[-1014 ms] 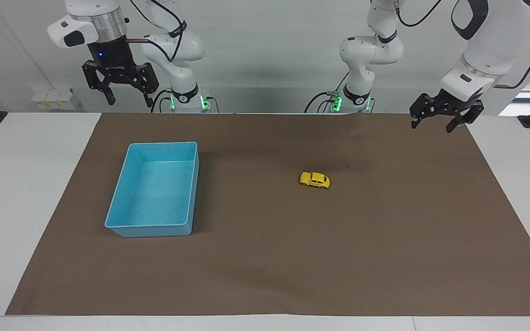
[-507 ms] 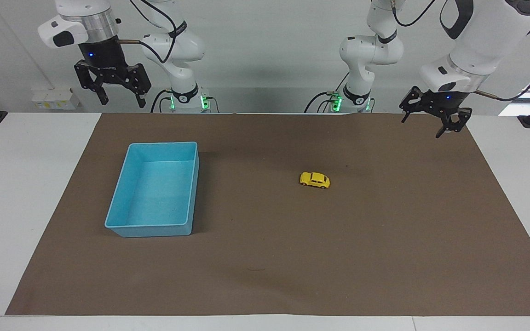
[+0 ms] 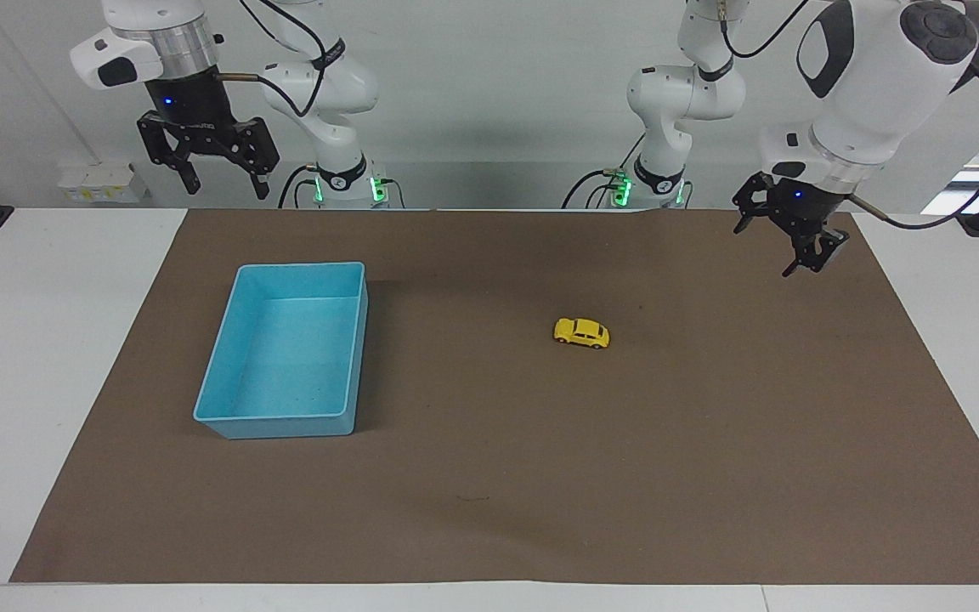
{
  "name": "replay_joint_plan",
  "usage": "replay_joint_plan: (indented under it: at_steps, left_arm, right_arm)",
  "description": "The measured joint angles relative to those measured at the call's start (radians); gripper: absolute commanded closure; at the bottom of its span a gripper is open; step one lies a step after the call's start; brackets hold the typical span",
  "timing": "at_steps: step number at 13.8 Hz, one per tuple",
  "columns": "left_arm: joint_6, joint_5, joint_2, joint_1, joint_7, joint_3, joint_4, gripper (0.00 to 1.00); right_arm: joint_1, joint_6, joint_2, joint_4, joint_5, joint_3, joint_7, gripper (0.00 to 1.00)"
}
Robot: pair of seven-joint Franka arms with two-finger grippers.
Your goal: Wind up and store yellow beetle car
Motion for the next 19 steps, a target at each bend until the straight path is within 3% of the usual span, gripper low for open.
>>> replay_joint_plan:
  at_steps: [7,19]
  left_arm:
    - [0.215,-0.028,0.022,-0.065,0.171,-0.004,-0.172,0.00]
    - [0.573,-0.031,0.050,-0.342,0.068,-0.006,-0.483,0.00]
  right_arm:
    - [0.000,0.000,0.000,0.000,0.000,0.000,0.000,0.00]
    - [0.000,0.000,0.000,0.000,0.000,0.000,0.000,0.00]
